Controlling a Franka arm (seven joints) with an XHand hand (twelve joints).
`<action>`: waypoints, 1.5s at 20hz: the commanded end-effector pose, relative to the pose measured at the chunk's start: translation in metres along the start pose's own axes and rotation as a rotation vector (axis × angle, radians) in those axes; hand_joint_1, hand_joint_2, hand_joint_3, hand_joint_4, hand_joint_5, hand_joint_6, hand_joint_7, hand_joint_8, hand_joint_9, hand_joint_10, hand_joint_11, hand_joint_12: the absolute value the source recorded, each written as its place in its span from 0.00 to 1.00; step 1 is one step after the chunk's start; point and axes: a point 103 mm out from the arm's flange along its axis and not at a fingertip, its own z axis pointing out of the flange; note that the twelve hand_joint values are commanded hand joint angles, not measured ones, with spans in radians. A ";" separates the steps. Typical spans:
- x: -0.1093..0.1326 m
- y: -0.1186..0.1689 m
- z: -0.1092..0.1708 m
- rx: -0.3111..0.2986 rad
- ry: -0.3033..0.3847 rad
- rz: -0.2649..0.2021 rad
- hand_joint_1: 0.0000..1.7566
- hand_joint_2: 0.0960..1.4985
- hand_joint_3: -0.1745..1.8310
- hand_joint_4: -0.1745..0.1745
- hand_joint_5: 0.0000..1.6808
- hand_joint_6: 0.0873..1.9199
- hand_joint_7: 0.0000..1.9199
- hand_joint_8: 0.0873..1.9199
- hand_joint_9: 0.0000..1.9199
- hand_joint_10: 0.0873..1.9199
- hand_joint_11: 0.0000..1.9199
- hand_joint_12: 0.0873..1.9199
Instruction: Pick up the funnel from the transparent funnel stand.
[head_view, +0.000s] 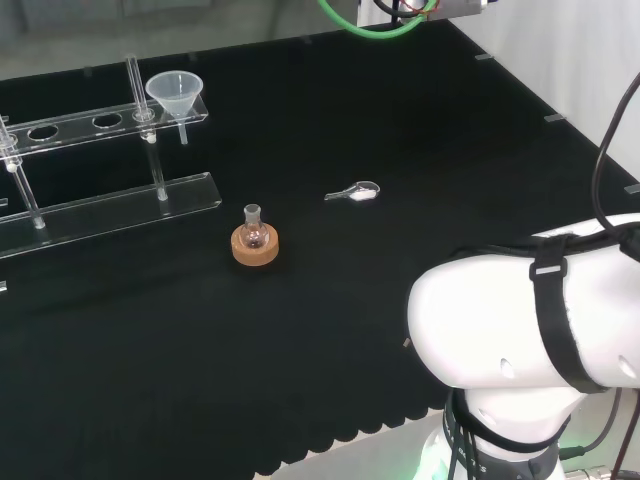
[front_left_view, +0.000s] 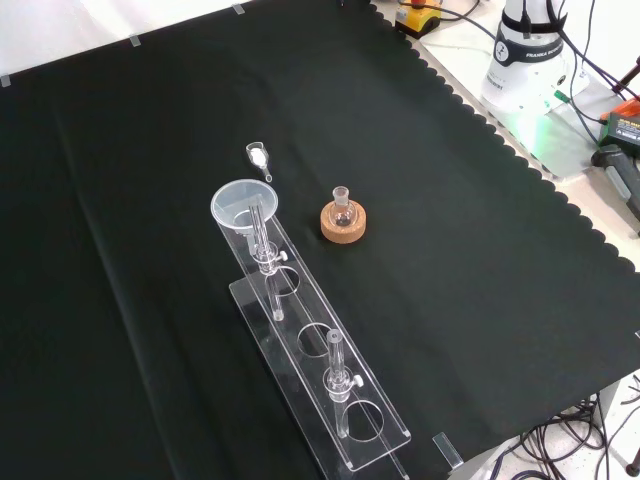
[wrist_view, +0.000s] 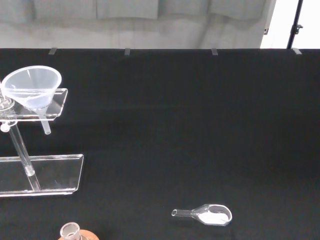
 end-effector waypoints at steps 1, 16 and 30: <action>0.001 -0.001 0.000 -0.011 -0.010 -0.001 0.00 0.73 0.36 0.59 0.10 0.07 0.04 0.27 0.14 0.30 0.11 0.65; 0.000 0.013 0.007 0.012 -0.021 0.032 0.00 0.78 0.29 0.59 0.14 0.00 0.04 0.25 0.15 0.29 0.10 0.68; 0.015 0.076 0.036 0.068 -0.065 0.022 0.00 0.78 0.28 0.58 0.16 0.00 0.04 0.25 0.15 0.29 0.10 0.68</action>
